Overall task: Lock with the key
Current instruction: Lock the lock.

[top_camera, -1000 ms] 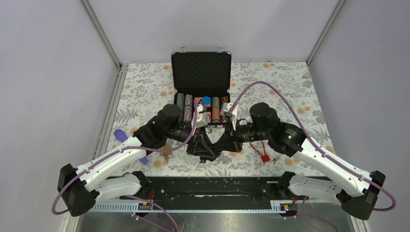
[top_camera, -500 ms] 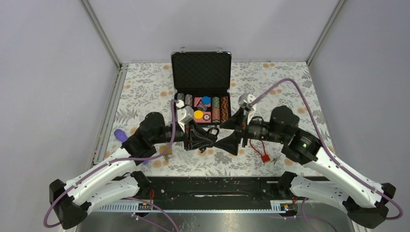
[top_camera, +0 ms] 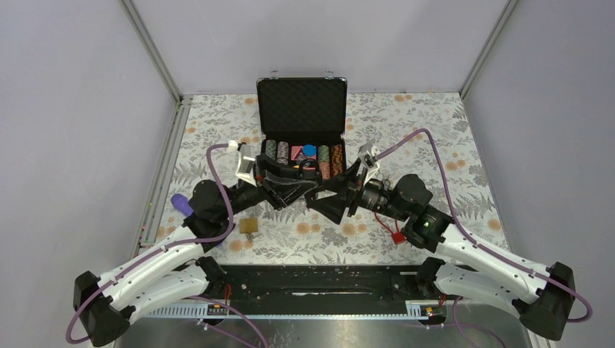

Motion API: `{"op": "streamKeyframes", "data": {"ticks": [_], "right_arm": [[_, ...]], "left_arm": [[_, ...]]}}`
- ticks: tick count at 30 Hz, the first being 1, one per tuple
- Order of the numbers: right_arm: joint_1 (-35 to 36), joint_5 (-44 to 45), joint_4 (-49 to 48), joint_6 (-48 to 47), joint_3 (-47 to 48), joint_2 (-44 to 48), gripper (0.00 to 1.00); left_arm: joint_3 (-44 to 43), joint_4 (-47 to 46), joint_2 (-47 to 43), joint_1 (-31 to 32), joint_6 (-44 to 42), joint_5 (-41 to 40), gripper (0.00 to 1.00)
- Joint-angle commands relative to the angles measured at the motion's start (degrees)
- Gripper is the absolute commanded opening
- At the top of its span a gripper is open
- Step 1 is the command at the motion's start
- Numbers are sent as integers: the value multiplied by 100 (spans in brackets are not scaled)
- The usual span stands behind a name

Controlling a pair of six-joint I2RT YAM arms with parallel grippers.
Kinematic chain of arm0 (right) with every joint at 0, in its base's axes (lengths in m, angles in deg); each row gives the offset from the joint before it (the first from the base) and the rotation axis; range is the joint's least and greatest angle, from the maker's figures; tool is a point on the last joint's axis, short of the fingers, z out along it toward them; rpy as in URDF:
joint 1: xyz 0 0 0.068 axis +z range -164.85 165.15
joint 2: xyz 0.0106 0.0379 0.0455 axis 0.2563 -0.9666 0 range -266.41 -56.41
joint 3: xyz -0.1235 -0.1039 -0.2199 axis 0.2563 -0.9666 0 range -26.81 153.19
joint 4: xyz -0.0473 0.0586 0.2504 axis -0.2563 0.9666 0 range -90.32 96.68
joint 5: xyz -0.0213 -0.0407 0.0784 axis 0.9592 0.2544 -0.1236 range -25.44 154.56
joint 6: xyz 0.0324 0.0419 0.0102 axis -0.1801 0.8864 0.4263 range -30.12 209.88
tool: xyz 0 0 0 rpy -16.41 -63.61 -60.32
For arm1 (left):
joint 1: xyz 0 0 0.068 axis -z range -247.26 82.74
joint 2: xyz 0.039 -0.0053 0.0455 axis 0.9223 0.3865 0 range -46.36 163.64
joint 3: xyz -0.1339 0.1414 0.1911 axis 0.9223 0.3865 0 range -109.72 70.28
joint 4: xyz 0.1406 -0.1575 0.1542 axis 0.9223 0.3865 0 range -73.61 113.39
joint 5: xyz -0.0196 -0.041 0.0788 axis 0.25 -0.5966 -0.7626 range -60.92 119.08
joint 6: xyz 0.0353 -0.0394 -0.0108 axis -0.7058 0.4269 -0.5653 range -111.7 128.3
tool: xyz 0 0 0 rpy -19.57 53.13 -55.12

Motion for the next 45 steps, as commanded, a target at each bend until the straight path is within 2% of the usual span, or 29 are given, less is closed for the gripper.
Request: {"op": "streamKeyframes", "data": {"ticks": [1,7,12,19,21,24,25,30,40,45], "right_arm": [[14,-218,-1137,229,375,-254,85],[13,-225,-1347,400,527,-406,66],[14,-348,-1257,369,682,-485,56],[13,-701,-1210,334,829,-620,38],[13,-802,-1205,331,842,-634,28],[15,-898,-925,180,867,-632,3],[13,-907,-781,86,850,-616,0],[13,-1111,-98,-385,667,-587,0],[13,-2332,187,-289,155,-196,0],[17,-2989,1213,-748,379,-266,0]], "left_arm": [[-97,-2068,57,1,417,35,0],[-91,-2472,126,0,563,11,0],[-126,-2579,173,2,622,64,0],[-245,-2341,248,-6,685,54,0],[-280,-2233,251,1,683,-6,0],[-267,-2206,197,-7,692,-173,0],[-294,-2125,171,-9,698,-254,0],[-674,-1284,108,-24,734,-622,0],[-435,-1263,-500,-544,852,-907,0],[-500,-1080,-609,-675,787,-681,0]]}}
